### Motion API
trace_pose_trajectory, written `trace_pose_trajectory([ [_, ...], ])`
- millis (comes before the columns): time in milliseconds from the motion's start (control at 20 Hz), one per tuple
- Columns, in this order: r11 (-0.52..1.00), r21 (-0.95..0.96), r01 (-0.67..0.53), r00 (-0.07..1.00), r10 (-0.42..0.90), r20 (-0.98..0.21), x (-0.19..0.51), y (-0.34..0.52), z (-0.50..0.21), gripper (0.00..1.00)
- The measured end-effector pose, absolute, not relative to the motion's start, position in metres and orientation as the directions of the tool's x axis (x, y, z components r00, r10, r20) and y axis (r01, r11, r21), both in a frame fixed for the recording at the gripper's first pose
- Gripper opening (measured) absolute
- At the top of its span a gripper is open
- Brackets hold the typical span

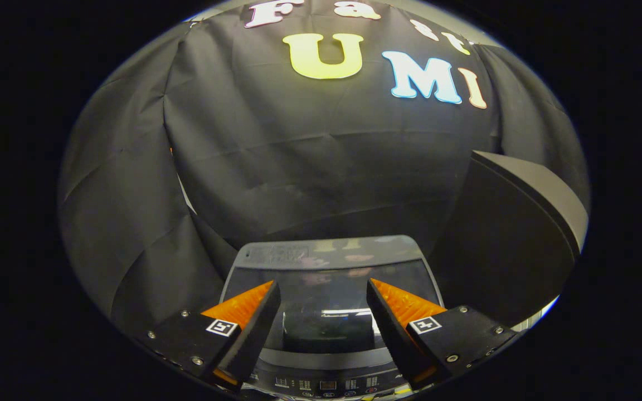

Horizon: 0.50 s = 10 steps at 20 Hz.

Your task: Put the clothes into the washing machine and then close the washing machine lid.

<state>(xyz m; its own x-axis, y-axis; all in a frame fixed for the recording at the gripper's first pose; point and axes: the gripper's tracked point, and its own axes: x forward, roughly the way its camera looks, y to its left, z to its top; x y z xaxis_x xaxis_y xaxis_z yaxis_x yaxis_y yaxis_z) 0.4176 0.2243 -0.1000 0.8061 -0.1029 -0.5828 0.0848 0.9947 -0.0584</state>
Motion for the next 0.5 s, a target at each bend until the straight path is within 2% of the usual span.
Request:
trace_pose_trajectory([
  [200,0.991,-0.108,0.078,0.808,-0.126,-0.576,0.403,0.222,-0.101,0.96],
  [500,0.991,-0.122,0.051,0.892,-0.100,-0.440,0.378,0.213,-0.047,0.96],
])
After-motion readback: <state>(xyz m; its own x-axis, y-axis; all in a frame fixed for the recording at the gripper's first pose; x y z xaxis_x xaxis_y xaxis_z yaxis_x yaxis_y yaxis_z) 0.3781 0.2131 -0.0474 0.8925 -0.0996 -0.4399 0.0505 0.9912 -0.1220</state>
